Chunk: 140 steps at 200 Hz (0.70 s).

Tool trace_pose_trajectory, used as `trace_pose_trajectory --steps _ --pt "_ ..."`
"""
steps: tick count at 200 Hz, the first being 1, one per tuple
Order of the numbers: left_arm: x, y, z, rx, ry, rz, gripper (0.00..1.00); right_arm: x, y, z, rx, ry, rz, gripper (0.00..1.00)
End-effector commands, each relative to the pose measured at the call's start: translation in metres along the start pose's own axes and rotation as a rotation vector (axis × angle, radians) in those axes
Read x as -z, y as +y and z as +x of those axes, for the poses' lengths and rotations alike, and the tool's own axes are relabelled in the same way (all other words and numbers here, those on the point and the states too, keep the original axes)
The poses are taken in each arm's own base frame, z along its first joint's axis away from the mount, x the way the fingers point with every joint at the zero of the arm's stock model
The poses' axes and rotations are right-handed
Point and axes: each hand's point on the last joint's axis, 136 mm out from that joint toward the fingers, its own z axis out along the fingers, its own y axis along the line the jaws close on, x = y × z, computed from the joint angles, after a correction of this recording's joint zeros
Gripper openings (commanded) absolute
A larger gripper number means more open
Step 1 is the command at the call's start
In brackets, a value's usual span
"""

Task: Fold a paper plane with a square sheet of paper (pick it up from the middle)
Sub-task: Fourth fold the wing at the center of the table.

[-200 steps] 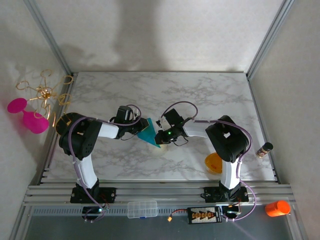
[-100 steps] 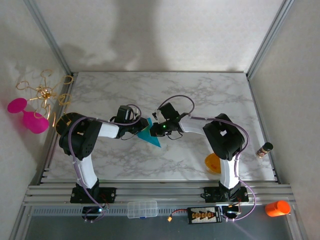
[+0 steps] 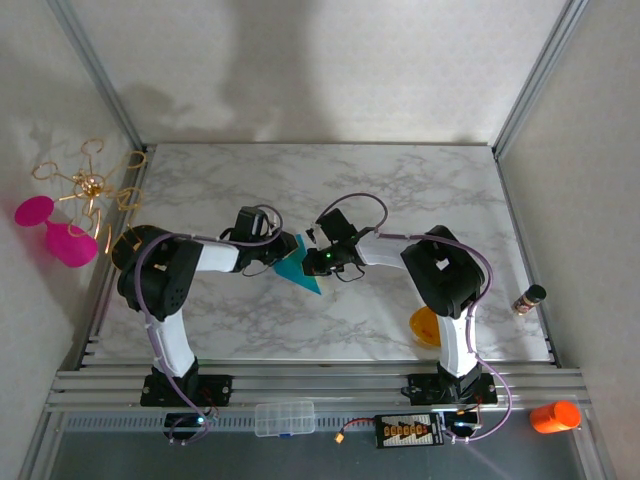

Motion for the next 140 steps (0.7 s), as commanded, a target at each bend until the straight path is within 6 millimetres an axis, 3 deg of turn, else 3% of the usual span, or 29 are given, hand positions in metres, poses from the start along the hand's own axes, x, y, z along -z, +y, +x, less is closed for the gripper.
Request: trace_pose_trajectory --steps 1,39,89,110,140 --pt "0.014 -0.026 -0.001 -0.035 -0.012 0.037 0.17 -0.011 -0.019 0.018 -0.025 0.057 0.069 0.06" --pt "0.016 -0.014 0.02 -0.036 0.025 0.001 0.16 -0.01 -0.02 0.016 -0.02 0.056 0.073 0.05" --pt "0.003 0.011 0.027 -0.007 0.053 -0.074 0.12 -0.005 -0.014 0.01 -0.002 0.033 0.054 0.05" --pt "-0.001 0.022 0.027 0.009 0.056 -0.116 0.11 0.0 -0.005 0.003 0.018 0.009 0.026 0.06" --pt "-0.003 0.044 0.029 0.038 0.053 -0.216 0.1 0.014 0.023 -0.012 0.07 -0.041 -0.058 0.06"
